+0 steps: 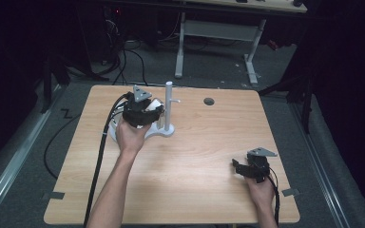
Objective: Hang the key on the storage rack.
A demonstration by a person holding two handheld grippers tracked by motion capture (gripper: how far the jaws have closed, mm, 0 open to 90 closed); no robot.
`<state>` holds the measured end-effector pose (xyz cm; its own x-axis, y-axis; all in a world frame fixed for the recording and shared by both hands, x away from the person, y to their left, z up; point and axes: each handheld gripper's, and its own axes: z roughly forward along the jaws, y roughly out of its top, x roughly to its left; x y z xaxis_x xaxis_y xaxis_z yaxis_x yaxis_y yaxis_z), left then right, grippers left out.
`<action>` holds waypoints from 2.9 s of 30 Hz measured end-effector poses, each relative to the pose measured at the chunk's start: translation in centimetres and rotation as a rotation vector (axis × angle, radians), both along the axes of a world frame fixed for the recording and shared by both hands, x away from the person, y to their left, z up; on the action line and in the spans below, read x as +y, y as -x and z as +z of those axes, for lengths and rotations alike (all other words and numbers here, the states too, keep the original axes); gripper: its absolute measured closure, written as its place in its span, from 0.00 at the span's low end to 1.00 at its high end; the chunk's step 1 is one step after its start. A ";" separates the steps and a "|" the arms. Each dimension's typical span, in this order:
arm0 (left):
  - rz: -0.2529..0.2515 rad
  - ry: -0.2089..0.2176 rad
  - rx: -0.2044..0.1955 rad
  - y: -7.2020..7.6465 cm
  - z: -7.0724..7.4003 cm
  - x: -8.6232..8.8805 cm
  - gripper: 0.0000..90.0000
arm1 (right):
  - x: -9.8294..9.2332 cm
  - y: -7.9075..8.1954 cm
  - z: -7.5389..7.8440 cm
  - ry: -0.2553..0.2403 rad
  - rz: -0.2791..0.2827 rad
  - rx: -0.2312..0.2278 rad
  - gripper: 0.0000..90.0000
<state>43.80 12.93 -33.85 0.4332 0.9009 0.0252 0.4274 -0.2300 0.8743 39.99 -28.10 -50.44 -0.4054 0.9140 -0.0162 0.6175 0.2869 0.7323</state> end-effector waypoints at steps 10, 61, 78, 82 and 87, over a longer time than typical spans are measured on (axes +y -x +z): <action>-0.007 0.000 0.007 0.6 -1.0 -0.5 0.58 | 0.0 0.0 0.0 0.000 0.002 0.000 0.33; 0.029 0.004 0.049 0.6 -5.9 -1.0 0.57 | 0.0 0.0 0.0 -0.001 0.003 0.000 0.33; 0.028 -0.013 0.099 -0.3 -7.5 -1.1 0.56 | 0.0 0.0 0.0 -0.002 0.001 0.000 0.33; 0.025 -0.029 0.100 -0.3 -7.7 -1.2 0.56 | 0.0 0.0 0.0 -0.001 0.001 0.000 0.33; 0.033 -0.027 0.107 -0.3 -7.9 -1.0 0.56 | 0.0 0.0 0.0 -0.001 0.001 0.000 0.33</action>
